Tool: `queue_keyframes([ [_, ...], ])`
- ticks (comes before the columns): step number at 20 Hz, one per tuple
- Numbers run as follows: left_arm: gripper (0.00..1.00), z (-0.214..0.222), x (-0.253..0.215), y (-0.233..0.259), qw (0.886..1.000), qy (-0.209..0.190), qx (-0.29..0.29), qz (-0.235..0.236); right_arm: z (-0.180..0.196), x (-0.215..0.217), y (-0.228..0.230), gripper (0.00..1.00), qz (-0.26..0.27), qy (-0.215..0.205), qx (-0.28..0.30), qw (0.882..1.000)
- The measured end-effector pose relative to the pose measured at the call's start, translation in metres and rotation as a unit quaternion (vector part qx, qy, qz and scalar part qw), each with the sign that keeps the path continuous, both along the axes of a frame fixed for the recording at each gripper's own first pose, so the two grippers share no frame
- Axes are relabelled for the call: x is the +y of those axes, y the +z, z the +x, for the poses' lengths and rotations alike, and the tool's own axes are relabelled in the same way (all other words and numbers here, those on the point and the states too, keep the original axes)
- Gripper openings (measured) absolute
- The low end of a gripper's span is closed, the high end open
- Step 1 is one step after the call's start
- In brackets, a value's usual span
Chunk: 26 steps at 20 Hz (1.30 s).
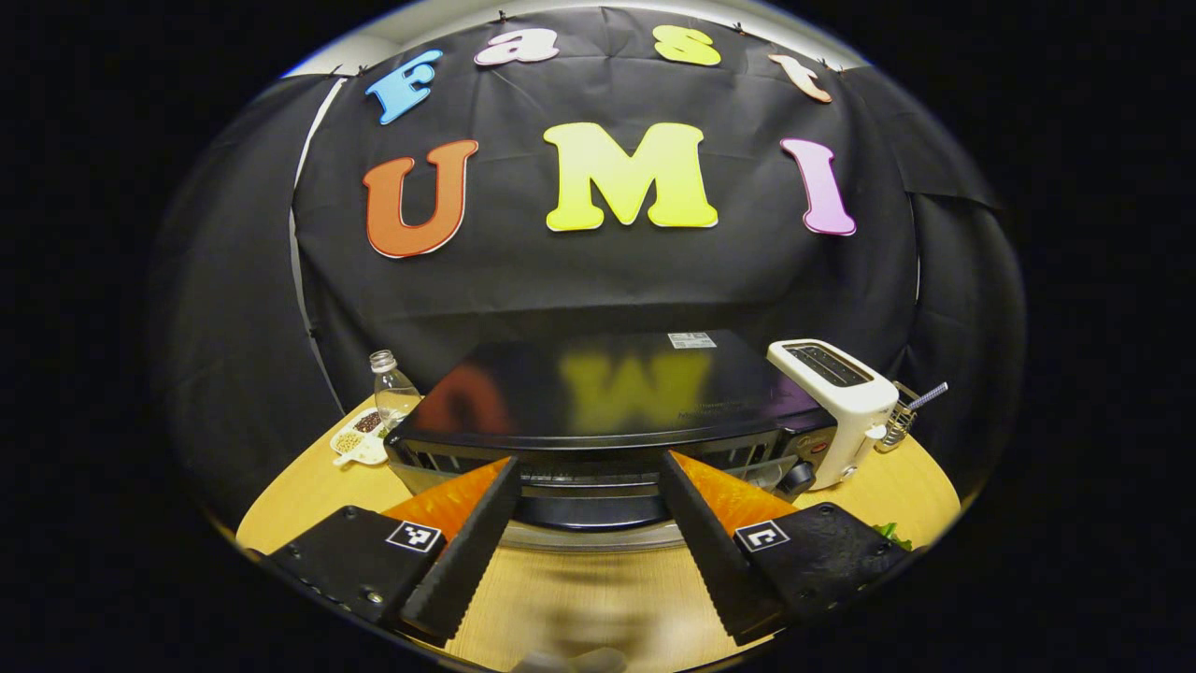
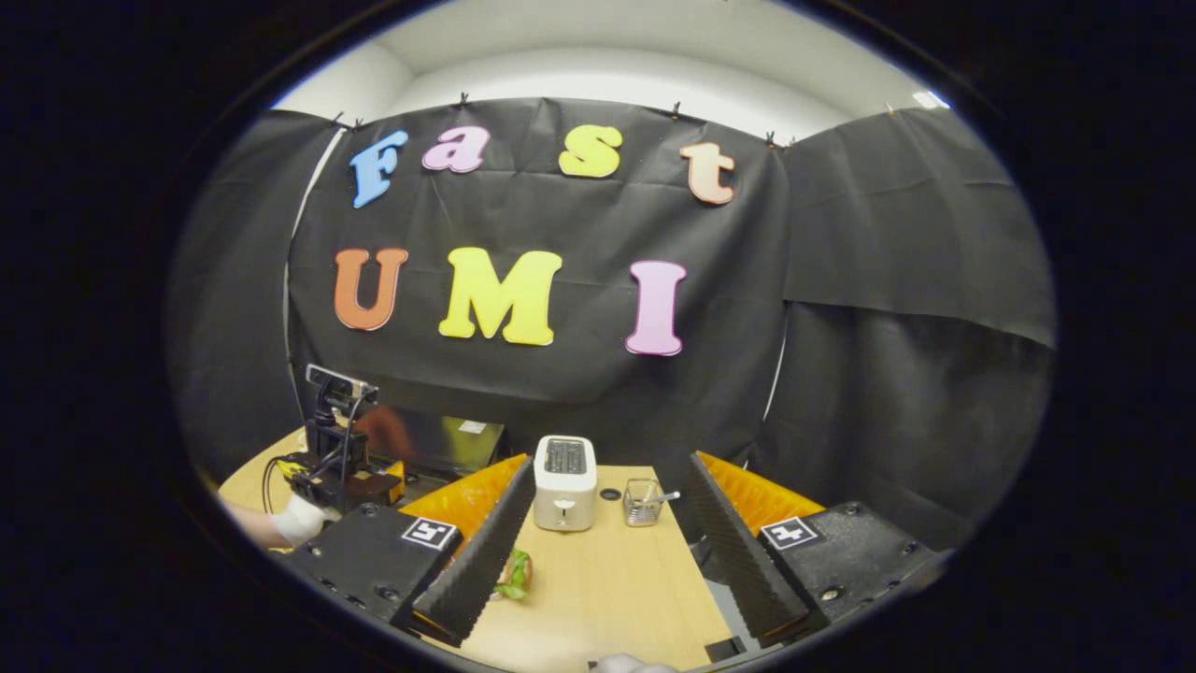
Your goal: Open the electric oven with the left hand, put the food in, and close the electric oven.
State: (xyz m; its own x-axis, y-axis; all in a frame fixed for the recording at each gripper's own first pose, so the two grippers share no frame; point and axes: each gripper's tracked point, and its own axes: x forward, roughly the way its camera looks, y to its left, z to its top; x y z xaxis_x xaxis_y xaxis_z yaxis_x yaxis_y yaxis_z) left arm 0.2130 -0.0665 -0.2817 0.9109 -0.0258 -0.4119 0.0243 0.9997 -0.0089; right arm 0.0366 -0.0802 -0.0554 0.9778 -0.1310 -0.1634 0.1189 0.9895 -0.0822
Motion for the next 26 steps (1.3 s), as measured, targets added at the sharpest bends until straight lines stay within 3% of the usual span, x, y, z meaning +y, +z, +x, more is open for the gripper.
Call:
queue_keyframes([
  [14,0.98,-0.086,-0.003,-0.042,0.999,-0.017,0.049,-0.008,-0.012,0.010,-0.021,1.00,0.001,0.021,0.021,1.000],
  [23,0.98,-0.110,-0.007,-0.067,0.997,-0.021,0.073,-0.012,-0.007,0.016,-0.041,1.00,0.011,0.027,0.041,0.999],
  [24,0.98,-0.112,-0.006,-0.071,0.997,-0.022,0.079,-0.011,-0.007,0.016,-0.042,0.95,0.009,0.026,0.043,0.999],
  [26,0.98,-0.119,-0.008,-0.081,0.995,-0.022,0.092,-0.012,-0.007,0.014,-0.045,1.00,0.009,0.025,0.044,0.999],
])
